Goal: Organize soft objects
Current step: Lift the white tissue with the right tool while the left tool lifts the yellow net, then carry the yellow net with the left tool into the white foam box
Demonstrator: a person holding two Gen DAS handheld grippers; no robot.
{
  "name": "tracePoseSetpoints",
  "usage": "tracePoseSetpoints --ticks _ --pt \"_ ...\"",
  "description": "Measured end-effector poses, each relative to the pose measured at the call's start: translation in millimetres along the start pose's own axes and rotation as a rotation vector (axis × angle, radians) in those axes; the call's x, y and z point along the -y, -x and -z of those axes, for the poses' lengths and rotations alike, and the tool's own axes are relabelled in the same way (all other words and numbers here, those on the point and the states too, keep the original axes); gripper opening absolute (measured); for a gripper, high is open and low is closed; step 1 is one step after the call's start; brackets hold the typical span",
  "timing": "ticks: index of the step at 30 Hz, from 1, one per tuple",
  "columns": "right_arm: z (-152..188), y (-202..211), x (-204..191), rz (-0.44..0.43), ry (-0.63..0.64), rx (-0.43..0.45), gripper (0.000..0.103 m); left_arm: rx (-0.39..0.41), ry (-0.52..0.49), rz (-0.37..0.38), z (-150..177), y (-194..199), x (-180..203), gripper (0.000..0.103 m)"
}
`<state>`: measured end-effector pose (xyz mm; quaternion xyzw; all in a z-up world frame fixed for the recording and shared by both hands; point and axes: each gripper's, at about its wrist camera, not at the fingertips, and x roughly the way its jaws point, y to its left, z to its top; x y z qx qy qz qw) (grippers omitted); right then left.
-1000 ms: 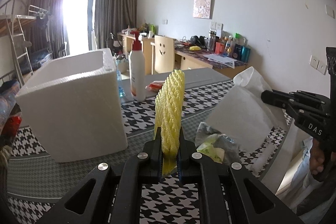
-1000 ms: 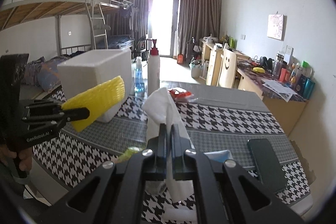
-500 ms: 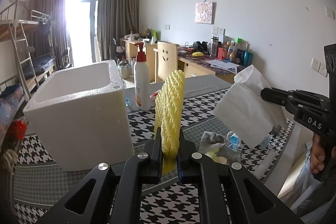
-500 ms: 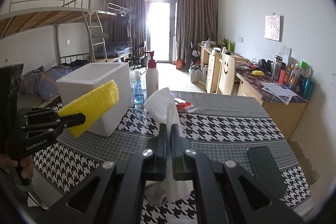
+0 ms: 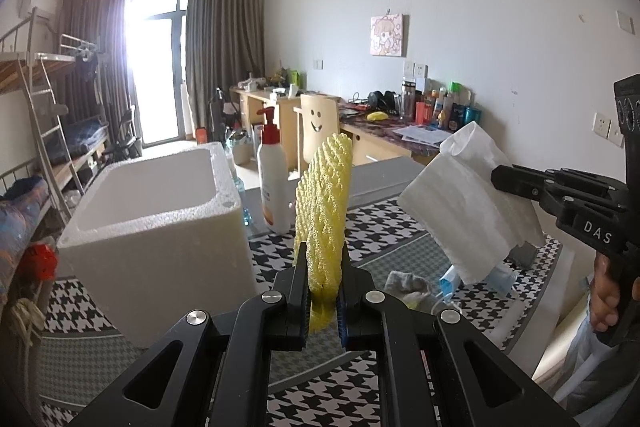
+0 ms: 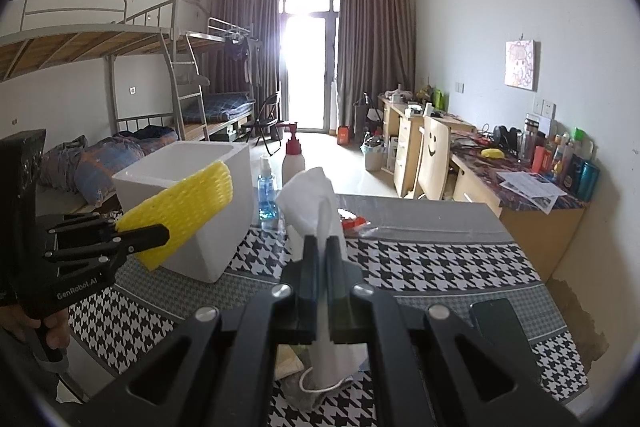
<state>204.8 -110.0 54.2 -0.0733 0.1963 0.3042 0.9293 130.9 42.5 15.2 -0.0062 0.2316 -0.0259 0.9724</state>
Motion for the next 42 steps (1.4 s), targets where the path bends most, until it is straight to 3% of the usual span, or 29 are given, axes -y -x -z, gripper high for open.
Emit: tracePoseSetpoints --ticks 42 --pt "-51.3 -23.4 -3.0 -0.059 -0.01 0.049 0.006 0.065 -0.006 -0.038 -43.0 -2.5 -17.1 0.011"
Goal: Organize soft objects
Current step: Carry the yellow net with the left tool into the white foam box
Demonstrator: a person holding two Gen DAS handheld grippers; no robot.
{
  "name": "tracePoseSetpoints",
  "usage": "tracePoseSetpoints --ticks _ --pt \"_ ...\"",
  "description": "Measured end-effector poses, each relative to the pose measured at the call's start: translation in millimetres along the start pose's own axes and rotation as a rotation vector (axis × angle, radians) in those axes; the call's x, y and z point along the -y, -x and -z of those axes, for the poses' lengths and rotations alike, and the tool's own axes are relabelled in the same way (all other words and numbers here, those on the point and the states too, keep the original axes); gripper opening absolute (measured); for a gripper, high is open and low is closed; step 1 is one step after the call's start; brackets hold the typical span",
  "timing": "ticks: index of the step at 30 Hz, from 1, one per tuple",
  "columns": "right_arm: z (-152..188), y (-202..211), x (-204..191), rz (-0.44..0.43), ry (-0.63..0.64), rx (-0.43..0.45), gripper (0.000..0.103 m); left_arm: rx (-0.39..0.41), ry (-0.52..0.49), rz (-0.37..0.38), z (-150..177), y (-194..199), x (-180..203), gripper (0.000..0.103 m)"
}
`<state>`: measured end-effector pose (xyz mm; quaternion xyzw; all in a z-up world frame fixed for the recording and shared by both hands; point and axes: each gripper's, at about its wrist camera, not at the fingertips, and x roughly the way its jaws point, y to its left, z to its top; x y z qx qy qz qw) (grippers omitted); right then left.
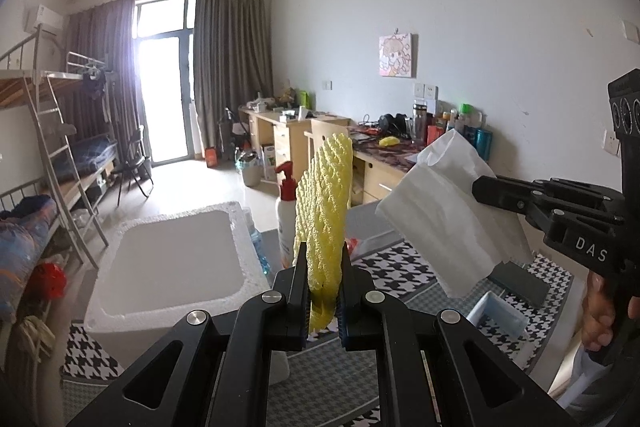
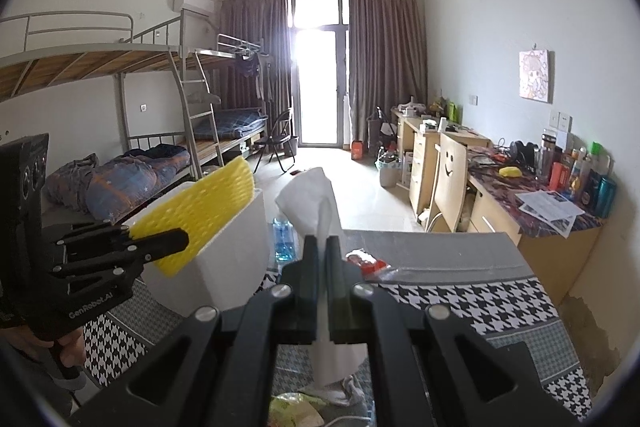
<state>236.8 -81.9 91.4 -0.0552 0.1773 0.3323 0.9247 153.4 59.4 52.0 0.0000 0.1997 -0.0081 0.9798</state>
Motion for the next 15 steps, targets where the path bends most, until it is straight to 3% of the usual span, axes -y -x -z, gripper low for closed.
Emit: tracePoseSetpoints --ticks 15 --pt "-19.7 -15.5 -8.2 -0.043 0.018 0.002 0.006 0.031 0.009 -0.061 -15.8 -4.0 -11.7 0.011"
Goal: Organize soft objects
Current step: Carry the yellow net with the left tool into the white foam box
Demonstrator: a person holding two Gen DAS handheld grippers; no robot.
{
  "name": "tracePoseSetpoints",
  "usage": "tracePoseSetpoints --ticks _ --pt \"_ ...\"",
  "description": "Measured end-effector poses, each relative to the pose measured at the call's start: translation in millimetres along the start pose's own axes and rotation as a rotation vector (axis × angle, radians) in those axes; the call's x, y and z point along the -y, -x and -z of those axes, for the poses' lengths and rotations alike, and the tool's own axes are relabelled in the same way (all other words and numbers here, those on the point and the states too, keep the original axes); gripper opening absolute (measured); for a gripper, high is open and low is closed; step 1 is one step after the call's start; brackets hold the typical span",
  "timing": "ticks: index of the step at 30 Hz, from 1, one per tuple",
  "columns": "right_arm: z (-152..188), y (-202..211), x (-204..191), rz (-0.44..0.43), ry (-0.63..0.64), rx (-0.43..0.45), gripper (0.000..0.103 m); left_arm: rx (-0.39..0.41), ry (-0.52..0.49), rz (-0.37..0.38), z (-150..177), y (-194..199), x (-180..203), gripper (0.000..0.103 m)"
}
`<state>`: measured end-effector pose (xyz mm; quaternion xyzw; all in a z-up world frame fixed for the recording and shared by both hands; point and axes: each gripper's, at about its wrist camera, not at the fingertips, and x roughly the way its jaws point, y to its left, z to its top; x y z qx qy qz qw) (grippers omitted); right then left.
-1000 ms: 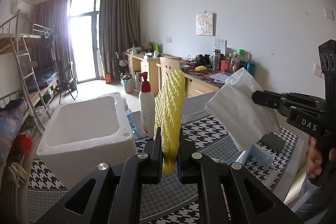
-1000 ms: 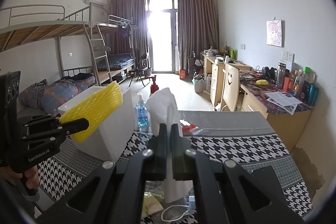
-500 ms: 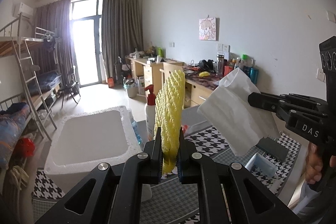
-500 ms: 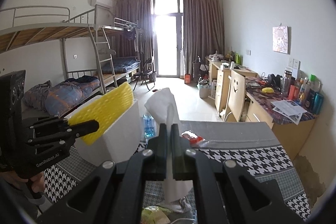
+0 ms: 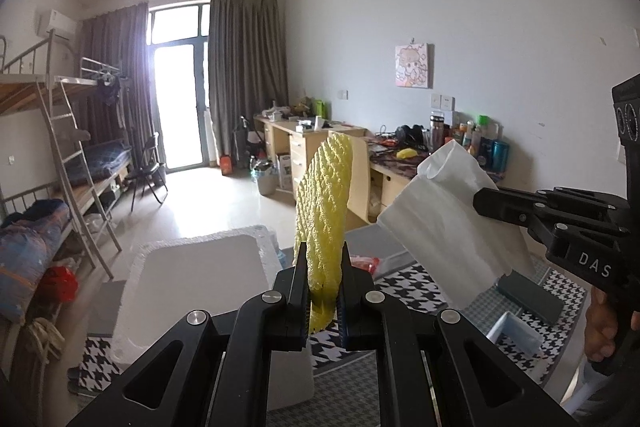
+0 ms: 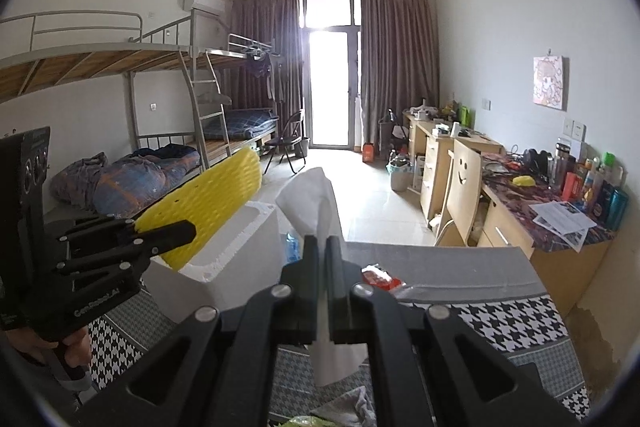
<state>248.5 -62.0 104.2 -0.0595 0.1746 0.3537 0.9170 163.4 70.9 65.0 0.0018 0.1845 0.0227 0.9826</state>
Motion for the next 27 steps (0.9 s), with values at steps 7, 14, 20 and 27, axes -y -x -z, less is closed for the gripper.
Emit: tracePoseSetpoints --ticks 7,14,20,27 --pt "-8.5 -8.0 -4.3 -0.017 0.011 -0.001 0.006 0.015 0.019 -0.048 -6.3 -2.6 -10.8 0.011" --pt "-17.5 -18.3 -10.2 -0.044 0.021 0.006 0.006 0.009 0.042 -0.106 -7.7 -8.6 -27.4 0.011" --pt "-25.8 -27.2 -17.2 -0.052 0.051 0.007 0.006 0.001 0.06 -0.147 -8.5 -10.8 -36.3 0.011" --pt "-33.5 -34.8 -21.2 -0.092 0.044 0.01 0.006 -0.03 0.09 -0.2 -4.8 -16.8 -49.8 0.011"
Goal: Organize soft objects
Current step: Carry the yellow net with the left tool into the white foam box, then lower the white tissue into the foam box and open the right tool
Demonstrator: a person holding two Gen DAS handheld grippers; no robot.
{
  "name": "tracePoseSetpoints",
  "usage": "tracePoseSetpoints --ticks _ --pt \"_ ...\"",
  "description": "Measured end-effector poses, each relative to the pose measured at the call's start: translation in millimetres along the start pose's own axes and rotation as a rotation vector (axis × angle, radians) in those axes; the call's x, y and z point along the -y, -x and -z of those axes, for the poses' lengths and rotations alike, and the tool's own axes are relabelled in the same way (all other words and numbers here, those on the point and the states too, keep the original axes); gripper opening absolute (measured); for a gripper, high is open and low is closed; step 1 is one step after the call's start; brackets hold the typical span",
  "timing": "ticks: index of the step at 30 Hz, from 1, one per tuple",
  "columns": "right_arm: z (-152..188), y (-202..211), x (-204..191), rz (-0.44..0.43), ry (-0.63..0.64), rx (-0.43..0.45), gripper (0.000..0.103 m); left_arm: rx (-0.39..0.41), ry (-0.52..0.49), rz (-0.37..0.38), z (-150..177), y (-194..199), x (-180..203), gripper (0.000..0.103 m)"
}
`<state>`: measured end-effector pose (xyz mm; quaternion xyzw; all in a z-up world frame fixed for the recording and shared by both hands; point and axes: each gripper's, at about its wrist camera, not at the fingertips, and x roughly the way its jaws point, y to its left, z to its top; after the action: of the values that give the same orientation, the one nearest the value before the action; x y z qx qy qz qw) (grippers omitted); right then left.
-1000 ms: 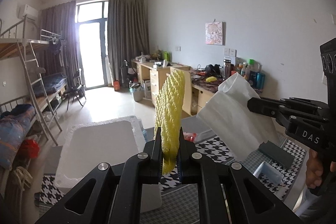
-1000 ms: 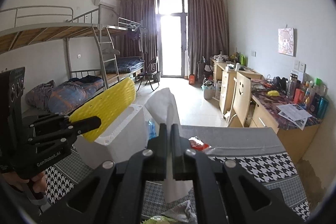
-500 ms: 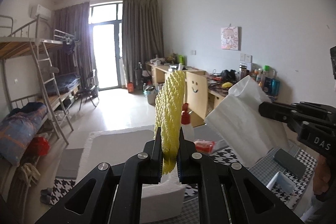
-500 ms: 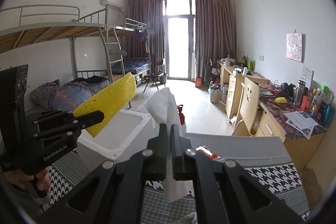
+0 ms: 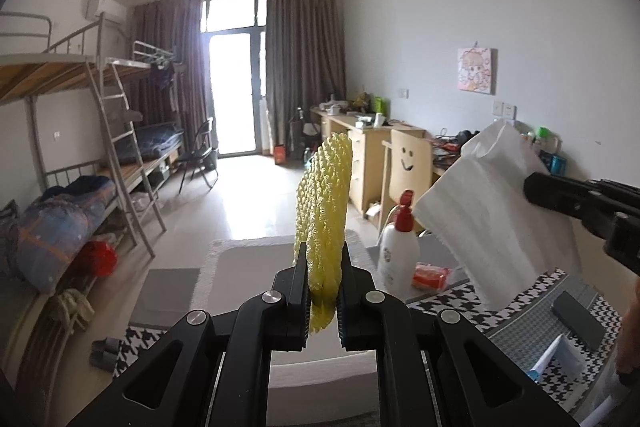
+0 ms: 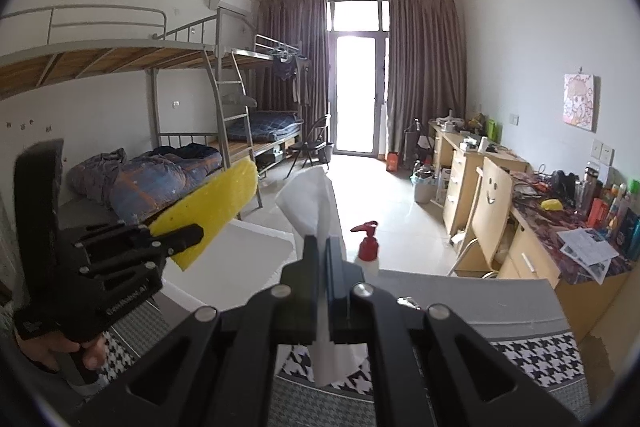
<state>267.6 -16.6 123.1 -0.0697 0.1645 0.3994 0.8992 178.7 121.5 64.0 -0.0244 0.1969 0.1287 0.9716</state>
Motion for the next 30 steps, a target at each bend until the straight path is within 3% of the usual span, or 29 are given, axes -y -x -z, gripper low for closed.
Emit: tracePoseSetpoints --ticks 14,15,17,18,19,30 --pt "-4.2 -13.6 -12.3 -0.032 0.027 -0.012 0.006 -0.095 0.027 -0.011 6.9 -31.2 -14.9 0.012" --pt "-4.5 -14.5 -12.9 -0.03 0.029 -0.013 0.006 -0.102 0.028 -0.009 7.1 -32.4 -16.3 0.018" --pt "-4.8 -15.9 -14.2 -0.032 0.029 -0.015 0.006 -0.114 0.03 -0.023 7.0 -35.4 -19.5 0.044" --pt "-5.3 -16.8 -15.1 -0.031 0.032 -0.014 0.006 -0.11 0.038 -0.035 7.4 -34.9 -22.1 0.065" --pt "-5.9 -17.6 -15.8 -0.031 0.033 -0.014 0.006 -0.102 0.045 -0.044 7.4 -33.5 -24.4 0.076" --pt "-13.3 -27.8 -24.4 -0.052 0.05 -0.014 0.006 -0.05 0.064 -0.106 6.3 -14.2 -36.6 0.099"
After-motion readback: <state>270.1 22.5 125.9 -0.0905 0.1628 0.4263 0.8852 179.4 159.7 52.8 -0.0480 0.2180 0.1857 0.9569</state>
